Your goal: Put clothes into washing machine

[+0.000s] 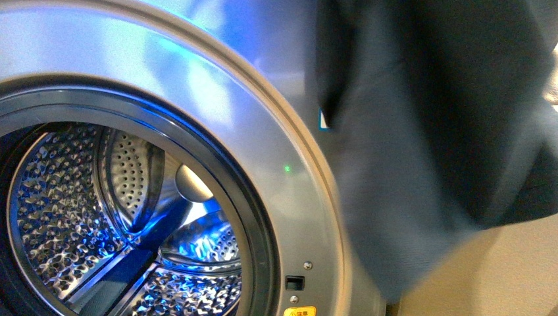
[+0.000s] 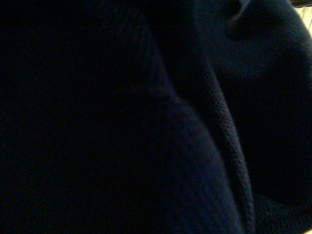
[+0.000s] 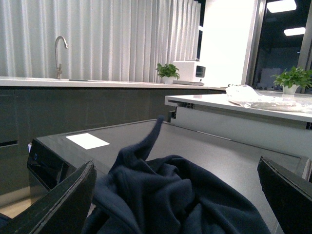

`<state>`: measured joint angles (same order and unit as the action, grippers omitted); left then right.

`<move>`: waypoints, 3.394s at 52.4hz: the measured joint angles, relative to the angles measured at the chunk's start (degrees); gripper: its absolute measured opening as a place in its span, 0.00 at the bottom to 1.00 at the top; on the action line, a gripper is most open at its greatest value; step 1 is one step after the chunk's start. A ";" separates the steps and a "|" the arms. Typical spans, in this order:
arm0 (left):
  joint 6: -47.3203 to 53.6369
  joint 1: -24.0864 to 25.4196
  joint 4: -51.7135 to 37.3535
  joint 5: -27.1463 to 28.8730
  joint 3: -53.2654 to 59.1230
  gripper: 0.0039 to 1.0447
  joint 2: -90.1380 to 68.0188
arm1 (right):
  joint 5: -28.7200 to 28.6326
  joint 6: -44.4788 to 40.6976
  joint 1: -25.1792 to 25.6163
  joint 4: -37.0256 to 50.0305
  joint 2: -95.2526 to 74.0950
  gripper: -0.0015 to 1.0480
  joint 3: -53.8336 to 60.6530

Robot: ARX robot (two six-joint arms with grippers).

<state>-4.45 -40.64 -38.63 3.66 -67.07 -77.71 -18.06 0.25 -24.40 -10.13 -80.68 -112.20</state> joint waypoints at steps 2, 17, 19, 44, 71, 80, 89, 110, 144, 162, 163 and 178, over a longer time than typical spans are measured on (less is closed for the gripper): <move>-0.22 0.59 0.00 -0.39 0.57 0.09 0.42 | 0.00 -0.02 0.00 0.00 0.02 0.92 0.00; -1.14 3.74 0.13 -3.98 7.26 0.09 5.11 | 0.00 -0.02 0.00 0.00 0.04 0.93 0.00; -0.81 3.98 0.13 -4.28 8.44 0.09 5.99 | 0.00 -0.02 0.00 0.00 0.04 0.93 0.00; 4.57 12.70 2.38 -12.57 25.24 0.09 19.41 | 0.00 -0.02 0.00 0.00 0.04 0.93 0.00; 3.26 28.35 2.43 -23.02 36.30 0.09 26.45 | 0.00 -0.02 -0.02 0.00 0.07 0.93 0.00; 1.92 33.09 2.38 -26.84 42.40 0.09 32.04 | 0.00 -0.02 0.00 0.00 0.07 0.93 0.00; 1.05 36.98 2.38 -29.68 45.77 0.09 36.20 | 0.00 -0.02 0.00 0.00 0.07 0.93 0.00; -2.08 41.99 -8.11 -30.40 50.14 0.09 27.80 | 0.00 -0.02 0.00 0.00 0.07 0.93 0.00; 2.49 37.83 -24.02 -22.43 41.18 0.09 -8.20 | 0.00 -0.02 0.00 0.00 0.07 0.93 0.00; 5.62 36.76 -22.12 -17.20 27.30 0.09 -23.89 | 0.00 -0.02 -0.02 0.00 0.07 0.93 0.00; 5.84 36.76 -21.84 -17.11 26.40 0.09 -24.61 | 0.00 -0.02 -0.02 0.00 0.07 0.93 0.00; 6.36 36.37 -17.09 -14.51 18.38 0.09 -30.29 | 0.00 -0.02 -0.02 0.00 0.07 0.93 0.00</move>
<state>1.91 -4.27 -55.72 -10.85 -48.69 -108.01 -18.06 0.23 -24.43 -10.13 -80.62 -112.20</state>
